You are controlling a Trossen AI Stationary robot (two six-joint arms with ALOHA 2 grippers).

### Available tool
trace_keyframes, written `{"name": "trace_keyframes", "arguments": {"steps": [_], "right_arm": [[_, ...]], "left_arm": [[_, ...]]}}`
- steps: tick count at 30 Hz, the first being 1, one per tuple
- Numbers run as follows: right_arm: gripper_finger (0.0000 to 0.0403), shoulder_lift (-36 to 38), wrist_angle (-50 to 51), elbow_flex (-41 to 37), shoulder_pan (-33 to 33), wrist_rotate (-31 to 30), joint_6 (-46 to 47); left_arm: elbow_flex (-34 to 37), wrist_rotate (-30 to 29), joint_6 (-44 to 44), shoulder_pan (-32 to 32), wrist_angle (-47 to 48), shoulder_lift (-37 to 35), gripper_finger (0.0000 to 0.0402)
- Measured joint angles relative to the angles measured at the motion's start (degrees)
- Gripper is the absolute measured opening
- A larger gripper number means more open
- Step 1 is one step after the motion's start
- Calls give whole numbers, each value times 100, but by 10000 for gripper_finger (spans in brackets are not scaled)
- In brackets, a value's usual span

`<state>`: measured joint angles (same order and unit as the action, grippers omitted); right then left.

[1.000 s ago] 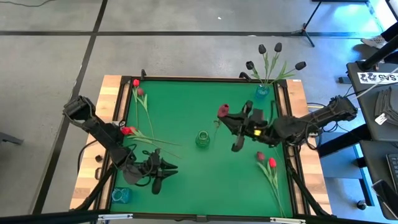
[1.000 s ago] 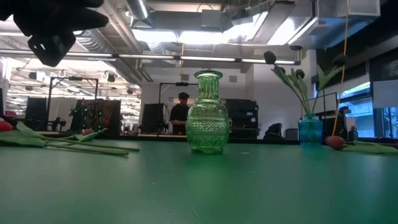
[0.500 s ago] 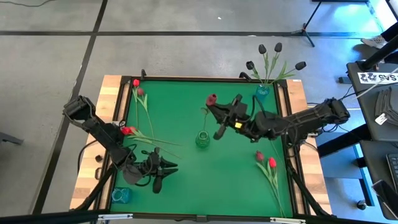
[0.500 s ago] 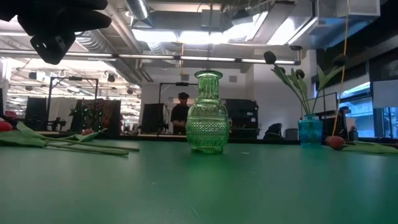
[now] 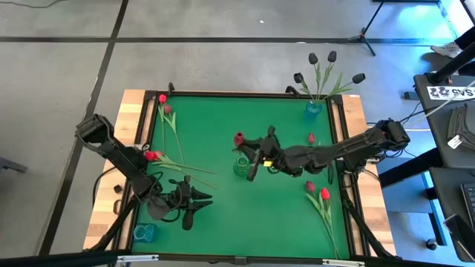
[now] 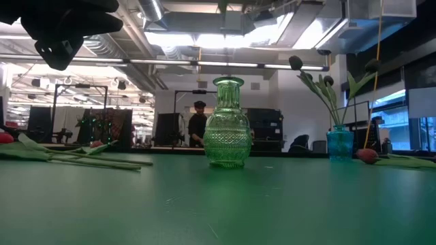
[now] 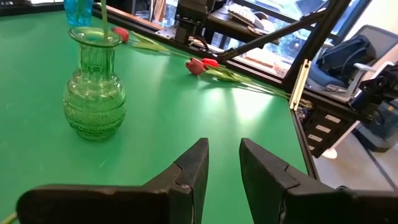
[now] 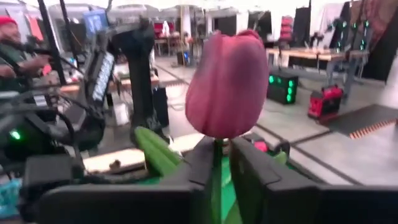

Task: Sort flowers into vase by color
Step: Put the middle right pink flower into the green vase

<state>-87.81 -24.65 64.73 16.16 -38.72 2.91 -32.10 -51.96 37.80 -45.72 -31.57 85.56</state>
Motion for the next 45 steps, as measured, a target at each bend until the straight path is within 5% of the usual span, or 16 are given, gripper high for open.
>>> {"name": "trace_keyframes", "arguments": {"steps": [6,11,17,24,29,35,41,45], "right_arm": [[148,67,959,64,-11,-33,586],[188,330,3709,1101,71,-73,1466],[189,341,6631,2268,65,105,2826],[200,226,7042,2249,-490,951,3155],[200,315,7314,2249,-642,111,3182],[182,436,7762,2251,-580,-104,3206],[161,537,10092,2205,-235,261,4992],[154,599,10598,1501,-232,823,5923]], "left_arm": [[0,41,65,-63,-17,0,88],[0,38,77,-58,-51,0,88],[0,39,81,-59,-78,0,88],[0,41,68,-43,-249,0,88],[0,61,60,-128,-292,0,88],[0,60,-2,-107,-279,0,88],[0,60,-135,-140,-234,28,88],[0,60,-195,-115,-236,31,88]]}}
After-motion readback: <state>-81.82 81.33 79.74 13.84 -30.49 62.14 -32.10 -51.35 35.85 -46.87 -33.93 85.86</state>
